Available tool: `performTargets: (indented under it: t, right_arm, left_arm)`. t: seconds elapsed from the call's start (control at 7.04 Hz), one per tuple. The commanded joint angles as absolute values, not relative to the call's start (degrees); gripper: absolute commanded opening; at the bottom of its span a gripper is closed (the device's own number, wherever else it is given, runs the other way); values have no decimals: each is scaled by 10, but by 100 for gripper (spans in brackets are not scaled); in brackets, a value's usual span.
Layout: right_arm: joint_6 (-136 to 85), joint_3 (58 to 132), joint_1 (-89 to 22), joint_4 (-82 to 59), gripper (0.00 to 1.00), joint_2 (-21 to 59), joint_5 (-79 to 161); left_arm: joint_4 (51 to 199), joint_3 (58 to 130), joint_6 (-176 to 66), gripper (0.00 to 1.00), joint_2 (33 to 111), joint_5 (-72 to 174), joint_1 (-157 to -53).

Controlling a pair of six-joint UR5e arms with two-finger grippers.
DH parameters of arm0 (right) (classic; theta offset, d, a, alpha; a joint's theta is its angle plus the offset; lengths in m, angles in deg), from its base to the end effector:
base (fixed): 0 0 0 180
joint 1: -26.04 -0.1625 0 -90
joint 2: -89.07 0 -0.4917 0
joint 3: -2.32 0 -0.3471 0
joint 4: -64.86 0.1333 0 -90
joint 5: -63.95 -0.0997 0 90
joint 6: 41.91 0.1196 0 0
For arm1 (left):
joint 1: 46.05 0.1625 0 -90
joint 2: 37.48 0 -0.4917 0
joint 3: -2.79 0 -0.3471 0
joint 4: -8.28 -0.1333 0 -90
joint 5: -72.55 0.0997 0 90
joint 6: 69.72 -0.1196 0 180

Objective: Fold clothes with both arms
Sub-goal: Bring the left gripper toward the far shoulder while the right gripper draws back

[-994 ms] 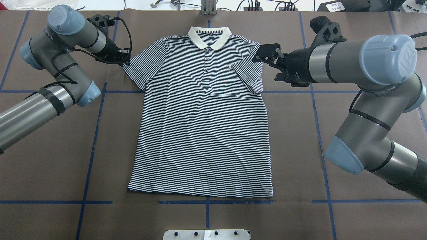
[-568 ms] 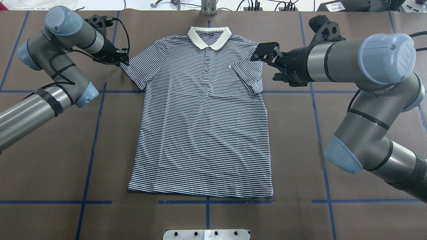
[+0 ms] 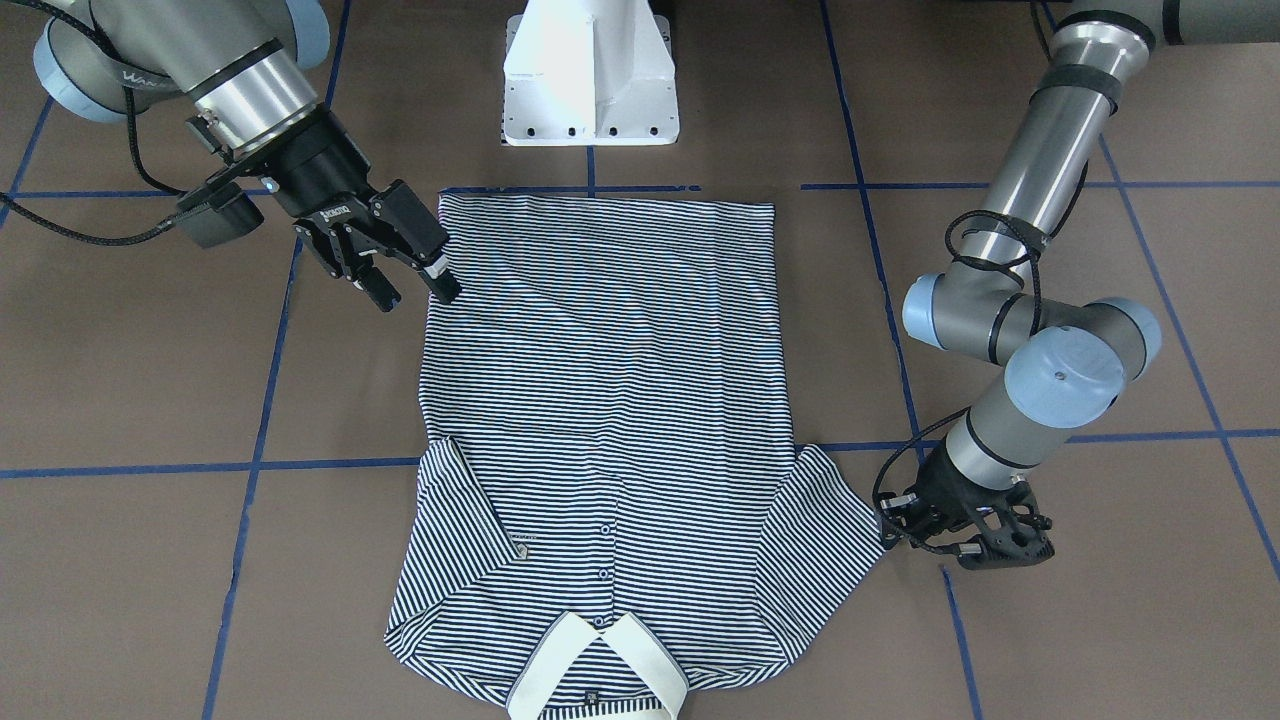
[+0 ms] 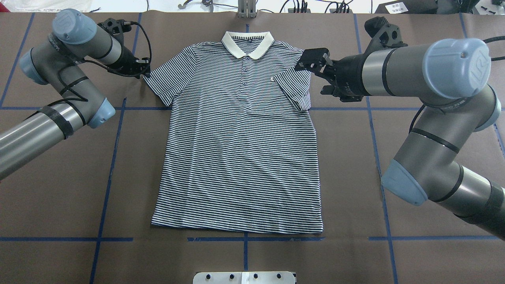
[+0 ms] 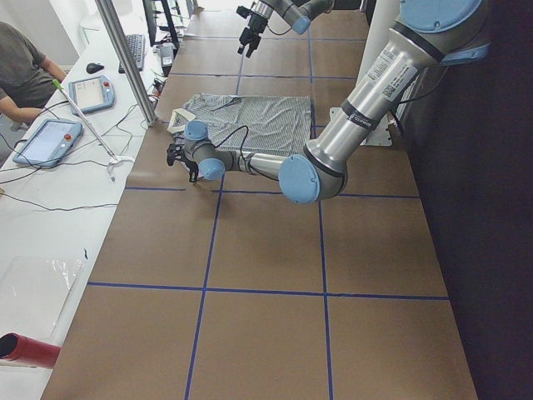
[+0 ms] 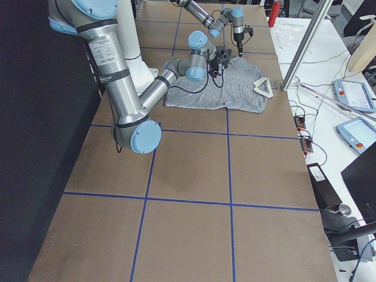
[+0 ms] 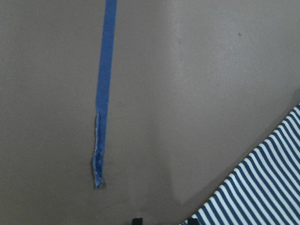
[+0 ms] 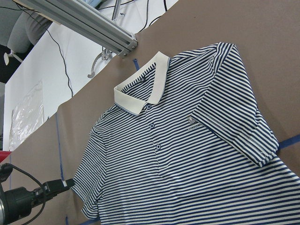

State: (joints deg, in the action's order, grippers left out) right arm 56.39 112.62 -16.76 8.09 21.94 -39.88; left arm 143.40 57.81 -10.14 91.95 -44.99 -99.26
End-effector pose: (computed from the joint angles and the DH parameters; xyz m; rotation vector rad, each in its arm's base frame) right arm -0.3548 -0.4713 0.3085 0.2014 -1.3497 0.5917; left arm 0.4189 -0.6904 0.5082 0.2298 0.9313 -0.1590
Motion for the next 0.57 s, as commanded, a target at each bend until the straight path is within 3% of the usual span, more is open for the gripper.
performTargets:
  t: [0.0,0.43]
  right_arm:
    - [575,1126,-168,81,100,220,-398]
    - [585,1126,-169,76,100,217,-395]
  left_arm:
    - [1434,580,-99,0,923,-450,-992]
    - [1423,630,-92,0,922,-457,-992]
